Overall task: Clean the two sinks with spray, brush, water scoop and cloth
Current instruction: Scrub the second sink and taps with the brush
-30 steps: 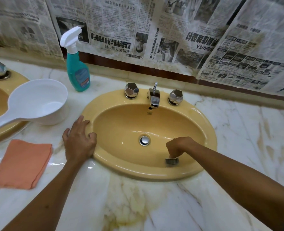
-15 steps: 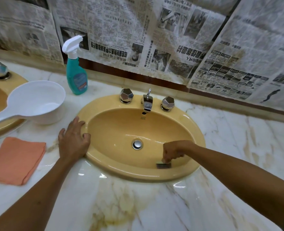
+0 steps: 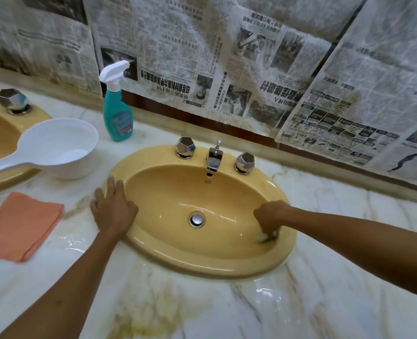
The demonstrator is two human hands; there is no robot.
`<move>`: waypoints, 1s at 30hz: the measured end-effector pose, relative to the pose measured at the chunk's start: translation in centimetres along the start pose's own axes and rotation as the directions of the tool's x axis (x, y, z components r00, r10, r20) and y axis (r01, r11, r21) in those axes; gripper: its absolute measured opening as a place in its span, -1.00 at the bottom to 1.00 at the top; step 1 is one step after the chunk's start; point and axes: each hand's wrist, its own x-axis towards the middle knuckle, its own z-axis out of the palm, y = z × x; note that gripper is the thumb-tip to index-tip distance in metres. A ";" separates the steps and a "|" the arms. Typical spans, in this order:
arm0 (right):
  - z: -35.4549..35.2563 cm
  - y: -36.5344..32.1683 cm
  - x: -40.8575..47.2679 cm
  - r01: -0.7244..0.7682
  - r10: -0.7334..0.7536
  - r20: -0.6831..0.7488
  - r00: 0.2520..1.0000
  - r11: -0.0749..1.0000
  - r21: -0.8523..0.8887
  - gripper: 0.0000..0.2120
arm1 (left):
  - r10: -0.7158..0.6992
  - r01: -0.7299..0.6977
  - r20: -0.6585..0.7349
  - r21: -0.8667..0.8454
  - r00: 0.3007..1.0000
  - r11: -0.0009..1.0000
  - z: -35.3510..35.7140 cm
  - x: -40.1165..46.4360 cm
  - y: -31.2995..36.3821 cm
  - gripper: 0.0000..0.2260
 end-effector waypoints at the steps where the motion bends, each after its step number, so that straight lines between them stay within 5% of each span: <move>1: -0.2 0.2 0.3 0.018 -0.018 0.110 0.994 1.000 0.000 -0.62 | -0.023 0.023 -0.001 -0.007 1.000 1.000 0.2 -0.3 0.3 -0.37; 3: -1.5 0.6 0.4 0.010 -0.007 0.024 1.000 0.993 -0.115 -0.71 | -0.052 0.052 -0.019 -0.014 0.998 0.999 0.5 -0.7 0.6 -0.32; 5: -2.8 0.7 0.7 -0.057 0.005 -0.316 0.949 0.986 -0.155 -0.83 | -0.055 0.055 -0.033 -0.017 0.998 0.998 0.6 -0.7 0.7 -0.32; 7: -3.3 0.3 1.4 -0.075 -0.032 -0.472 0.881 0.975 -0.208 -0.81 | -0.058 0.056 -0.053 -0.029 0.997 0.998 0.6 -0.7 0.7 -0.32; 12: -4.2 -0.6 2.7 0.009 -0.037 -0.054 0.998 0.896 -0.444 -0.69 | -0.059 0.055 -0.088 -0.051 0.994 0.997 1.0 -0.6 0.6 -0.35; 16: -6.8 -1.7 3.4 -0.070 -0.088 -0.489 0.868 0.953 -0.296 -0.85 | -0.065 0.060 -0.091 -0.057 0.994 0.997 1.0 -0.4 0.5 -0.35; 18: -6.9 -1.9 3.8 -0.057 -0.141 -0.495 0.857 0.930 -0.364 -0.83 | -0.062 0.055 -0.100 -0.062 0.993 0.997 1.2 -0.4 0.4 -0.36; 20: -6.4 -1.6 4.0 0.007 -0.119 -0.191 0.974 0.865 -0.502 -0.72 | -0.061 0.054 -0.116 -0.064 0.991 0.996 1.2 -0.5 0.4 -0.34; 22: -6.3 -1.0 3.7 0.069 -0.058 0.038 0.998 0.806 -0.587 -0.60 | -0.059 0.051 -0.126 -0.065 0.990 0.997 1.1 -0.5 0.4 -0.30; 24: -6.4 -0.7 4.2 0.025 -0.106 -0.139 0.985 0.872 -0.488 -0.69 | -0.050 0.043 -0.132 -0.056 0.990 0.997 1.2 -0.4 0.3 -0.31; 27: -6.0 -1.3 4.6 -0.006 -0.190 -0.485 0.853 0.927 -0.374 -0.82 | -0.042 0.037 -0.129 -0.045 0.991 0.998 1.4 -0.4 0.2 -0.34; 30: -4.3 -1.6 6.2 0.045 -0.196 -0.317 0.928 0.904 -0.426 -0.77 | -0.057 0.049 -0.134 -0.062 0.989 0.997 1.5 -0.4 0.1 -0.31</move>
